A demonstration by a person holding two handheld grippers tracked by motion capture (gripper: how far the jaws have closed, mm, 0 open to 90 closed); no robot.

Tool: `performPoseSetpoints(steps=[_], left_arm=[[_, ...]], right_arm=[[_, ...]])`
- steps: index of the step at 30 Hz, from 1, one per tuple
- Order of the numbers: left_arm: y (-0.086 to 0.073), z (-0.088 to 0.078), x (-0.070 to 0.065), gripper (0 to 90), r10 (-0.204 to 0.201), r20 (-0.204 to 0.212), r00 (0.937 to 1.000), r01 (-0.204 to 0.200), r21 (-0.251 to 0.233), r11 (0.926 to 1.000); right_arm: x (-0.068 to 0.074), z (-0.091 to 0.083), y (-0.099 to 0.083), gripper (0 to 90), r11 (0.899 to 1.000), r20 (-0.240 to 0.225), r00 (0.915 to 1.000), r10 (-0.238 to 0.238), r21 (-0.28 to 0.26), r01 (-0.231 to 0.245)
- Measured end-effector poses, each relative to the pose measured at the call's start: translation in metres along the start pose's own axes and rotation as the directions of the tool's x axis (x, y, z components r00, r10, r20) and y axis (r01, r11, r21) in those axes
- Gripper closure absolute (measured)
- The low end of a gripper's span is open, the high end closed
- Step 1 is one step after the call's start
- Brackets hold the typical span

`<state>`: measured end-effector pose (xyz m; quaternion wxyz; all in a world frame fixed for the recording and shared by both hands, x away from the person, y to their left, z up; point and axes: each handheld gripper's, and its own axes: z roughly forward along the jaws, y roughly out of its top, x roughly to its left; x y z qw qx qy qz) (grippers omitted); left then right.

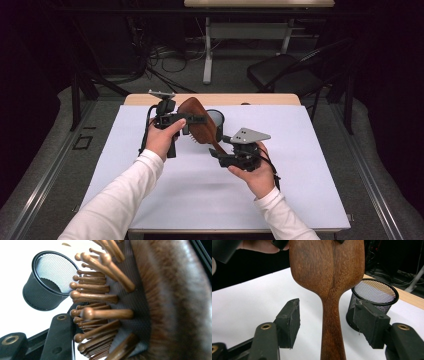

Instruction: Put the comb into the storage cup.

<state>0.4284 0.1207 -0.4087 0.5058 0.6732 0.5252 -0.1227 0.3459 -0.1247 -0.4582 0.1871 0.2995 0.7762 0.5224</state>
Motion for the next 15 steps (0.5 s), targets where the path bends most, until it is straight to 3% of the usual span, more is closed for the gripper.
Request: performPoseSetpoints(steps=[15], left_arm=[[0.0026,0.0012,-0.0009,48.7,0.033,0.008,0.9994,-0.033,-0.017,0.9993]], right_arm=[[-0.0081,-0.0061,0.0039,30.2,1.0,-0.02,0.9997,0.013,0.029,-0.013]])
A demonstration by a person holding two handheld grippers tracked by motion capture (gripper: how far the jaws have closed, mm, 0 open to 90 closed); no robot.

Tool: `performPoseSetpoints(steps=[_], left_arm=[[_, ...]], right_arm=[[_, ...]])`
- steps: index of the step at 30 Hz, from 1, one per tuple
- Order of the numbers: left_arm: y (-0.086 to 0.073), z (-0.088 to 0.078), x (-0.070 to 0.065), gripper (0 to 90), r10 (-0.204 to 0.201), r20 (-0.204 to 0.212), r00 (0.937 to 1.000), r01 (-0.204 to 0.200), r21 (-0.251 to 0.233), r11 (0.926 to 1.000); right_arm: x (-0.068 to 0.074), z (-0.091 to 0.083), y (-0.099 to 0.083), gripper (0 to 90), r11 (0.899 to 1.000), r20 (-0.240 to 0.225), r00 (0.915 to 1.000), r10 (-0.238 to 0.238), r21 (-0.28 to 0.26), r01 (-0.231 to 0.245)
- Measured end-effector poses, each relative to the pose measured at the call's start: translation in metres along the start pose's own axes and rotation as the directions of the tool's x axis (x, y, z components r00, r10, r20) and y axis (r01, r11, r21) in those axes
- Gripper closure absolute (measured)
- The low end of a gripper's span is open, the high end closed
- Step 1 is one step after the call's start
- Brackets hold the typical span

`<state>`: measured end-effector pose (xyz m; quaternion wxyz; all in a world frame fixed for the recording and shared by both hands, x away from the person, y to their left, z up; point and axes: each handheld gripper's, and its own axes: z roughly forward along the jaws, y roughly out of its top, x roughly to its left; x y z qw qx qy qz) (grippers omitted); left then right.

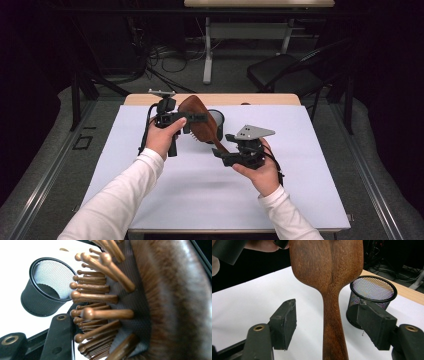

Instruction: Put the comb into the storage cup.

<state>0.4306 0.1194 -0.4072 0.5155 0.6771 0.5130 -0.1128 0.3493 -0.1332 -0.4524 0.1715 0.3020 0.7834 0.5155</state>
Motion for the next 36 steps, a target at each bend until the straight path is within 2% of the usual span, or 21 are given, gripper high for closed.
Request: performPoseSetpoints(steps=[9,12,15,18,20,23,25,29,36], left_arm=[[0.0024,-0.0014,0.0041,48.7,-0.004,-0.017,0.9999,0.004,-0.014,0.9999],[0.0031,-0.0023,0.0043,48.7,-0.008,-0.018,0.9998,0.008,-0.017,0.9998],[0.0044,-0.0036,0.0048,48.7,0.006,-0.022,0.9997,-0.006,-0.028,0.9996],[0.0056,-0.0043,0.0047,48.7,0.002,-0.025,0.9997,-0.003,-0.032,0.9995],[0.0062,-0.0042,0.0052,48.6,0.009,-0.031,0.9995,-0.01,-0.036,0.9993],[0.0065,-0.0039,0.005,48.7,0.009,-0.035,0.9993,-0.011,-0.036,0.9993],[0.0067,-0.0038,0.0048,48.6,0.01,-0.034,0.9994,-0.011,-0.039,0.9992],[0.0083,-0.0044,0.0029,48.6,0.013,-0.042,0.999,-0.015,-0.043,0.9989],[0.0101,-0.0045,0.0007,48.6,0.027,-0.058,0.9979,-0.031,-0.058,0.9979]], right_arm=[[0.0016,0.0003,0.0024,15.2,1.0,0.017,0.9997,0.016,0.012,-0.016],[0.0014,0.0001,0.0024,14.1,1.0,0.025,0.9995,0.02,0.023,-0.02],[0.0012,-0.0008,0.0024,13.1,0.999,0.015,0.9998,0.015,0.036,-0.015],[0.0032,-0.0007,0.003,12.5,0.998,0.049,0.9988,-0.005,0.055,0.002],[0.0034,-0.0012,0.0034,9.9,0.998,0.024,0.9997,0.005,0.057,-0.006],[0.0044,-0.0016,0.0033,0.0,0.997,0.007,1.0,-0.006,0.074,0.005],[0.005,-0.0016,0.0028,0.0,0.997,-0.004,1.0,-0.009,0.081,0.009],[0.0051,-0.0003,0.002,0.0,0.995,0.027,0.9996,-0.012,0.096,0.009],[0.0021,-0.0025,0.0021,0.0,0.996,0.055,0.9985,0.01,0.084,-0.015]])
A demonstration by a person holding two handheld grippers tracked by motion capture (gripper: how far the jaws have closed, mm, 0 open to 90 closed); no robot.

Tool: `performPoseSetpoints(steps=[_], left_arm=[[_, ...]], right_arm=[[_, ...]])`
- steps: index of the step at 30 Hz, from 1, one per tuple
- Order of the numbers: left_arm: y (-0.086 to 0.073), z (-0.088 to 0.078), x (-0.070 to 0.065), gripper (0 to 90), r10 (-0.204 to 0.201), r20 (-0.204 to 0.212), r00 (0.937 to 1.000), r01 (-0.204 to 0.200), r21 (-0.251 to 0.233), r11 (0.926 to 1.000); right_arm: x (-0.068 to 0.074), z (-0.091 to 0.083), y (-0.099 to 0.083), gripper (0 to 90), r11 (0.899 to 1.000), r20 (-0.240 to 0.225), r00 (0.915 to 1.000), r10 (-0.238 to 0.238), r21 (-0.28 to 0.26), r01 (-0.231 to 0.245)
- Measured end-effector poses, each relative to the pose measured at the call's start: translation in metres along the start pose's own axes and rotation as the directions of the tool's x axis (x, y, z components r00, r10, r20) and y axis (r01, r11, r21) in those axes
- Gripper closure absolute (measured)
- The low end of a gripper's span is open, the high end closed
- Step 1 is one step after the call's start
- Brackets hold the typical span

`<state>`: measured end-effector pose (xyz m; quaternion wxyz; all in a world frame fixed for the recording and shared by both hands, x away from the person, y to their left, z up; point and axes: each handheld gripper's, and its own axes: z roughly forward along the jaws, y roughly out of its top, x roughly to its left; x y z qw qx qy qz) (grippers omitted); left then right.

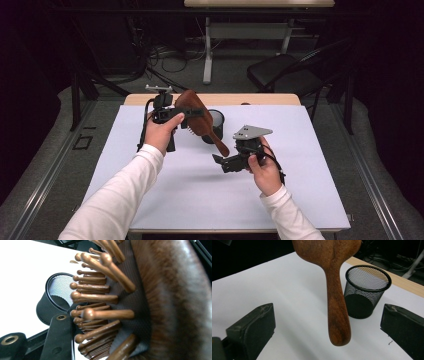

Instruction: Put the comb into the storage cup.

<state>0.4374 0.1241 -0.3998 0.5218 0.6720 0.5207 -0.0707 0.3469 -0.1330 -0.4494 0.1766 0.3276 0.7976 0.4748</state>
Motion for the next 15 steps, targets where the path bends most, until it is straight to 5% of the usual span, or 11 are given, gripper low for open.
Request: performPoseSetpoints(steps=[15], left_arm=[[0.0075,0.0004,-0.0021,48.5,-0.01,-0.022,0.9997,0.009,-0.046,0.9989]], right_arm=[[-0.0089,-0.0093,-0.0001,0.0,0.999,0.026,0.9989,0.04,-0.016,-0.04]])
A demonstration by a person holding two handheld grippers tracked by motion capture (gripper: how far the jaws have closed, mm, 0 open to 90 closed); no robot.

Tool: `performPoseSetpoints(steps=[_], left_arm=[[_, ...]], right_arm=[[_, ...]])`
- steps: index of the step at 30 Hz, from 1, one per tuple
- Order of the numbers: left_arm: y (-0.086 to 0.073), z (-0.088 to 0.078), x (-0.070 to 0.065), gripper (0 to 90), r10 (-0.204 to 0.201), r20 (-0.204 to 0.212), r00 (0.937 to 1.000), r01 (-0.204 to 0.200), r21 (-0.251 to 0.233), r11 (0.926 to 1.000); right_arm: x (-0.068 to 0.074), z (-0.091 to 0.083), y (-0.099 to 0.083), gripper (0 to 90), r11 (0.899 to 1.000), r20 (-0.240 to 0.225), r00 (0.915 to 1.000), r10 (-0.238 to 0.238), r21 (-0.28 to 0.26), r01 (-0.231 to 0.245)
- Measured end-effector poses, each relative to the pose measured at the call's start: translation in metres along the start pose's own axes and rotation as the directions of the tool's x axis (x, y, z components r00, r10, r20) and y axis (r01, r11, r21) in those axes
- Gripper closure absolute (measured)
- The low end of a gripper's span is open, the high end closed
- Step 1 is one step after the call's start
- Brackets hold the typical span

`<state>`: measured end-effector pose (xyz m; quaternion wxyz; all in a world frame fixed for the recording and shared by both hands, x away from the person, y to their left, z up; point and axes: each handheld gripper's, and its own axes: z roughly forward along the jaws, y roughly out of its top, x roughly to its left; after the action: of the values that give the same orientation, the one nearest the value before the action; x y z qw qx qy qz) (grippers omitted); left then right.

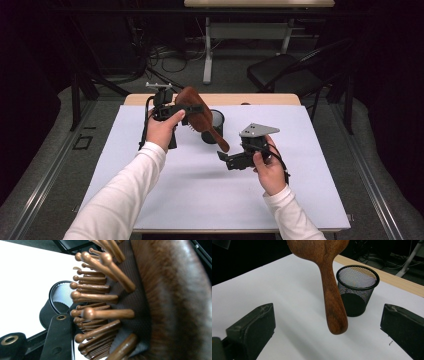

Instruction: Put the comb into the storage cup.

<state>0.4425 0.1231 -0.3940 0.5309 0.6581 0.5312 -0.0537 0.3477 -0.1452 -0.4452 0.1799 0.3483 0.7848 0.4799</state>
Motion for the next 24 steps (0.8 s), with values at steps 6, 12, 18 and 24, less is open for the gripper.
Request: performPoseSetpoints(steps=[6,12,18,24], left_arm=[[0.006,-0.002,0.001,48.5,-0.005,-0.01,0.9999,0.004,-0.023,0.9997],[0.013,-0.001,0.002,48.5,-0.017,-0.038,0.9991,0.015,-0.046,0.9988],[0.019,-0.002,0.003,48.4,-0.026,-0.054,0.9982,0.023,-0.066,0.9976],[0.027,-0.004,0.0,48.4,-0.024,-0.074,0.997,0.018,-0.08,0.9966]], right_arm=[[-0.004,-0.003,0.0,0.0,1.0,0.012,0.9998,0.016,-0.007,-0.016],[-0.008,-0.005,0.0,0.0,1.0,0.013,0.9996,0.025,-0.009,-0.025],[-0.008,-0.006,0.0,0.0,1.0,0.01,0.9996,0.025,-0.014,-0.025],[-0.009,-0.007,0.0,0.0,0.999,0.012,0.9995,0.03,-0.018,-0.03]])
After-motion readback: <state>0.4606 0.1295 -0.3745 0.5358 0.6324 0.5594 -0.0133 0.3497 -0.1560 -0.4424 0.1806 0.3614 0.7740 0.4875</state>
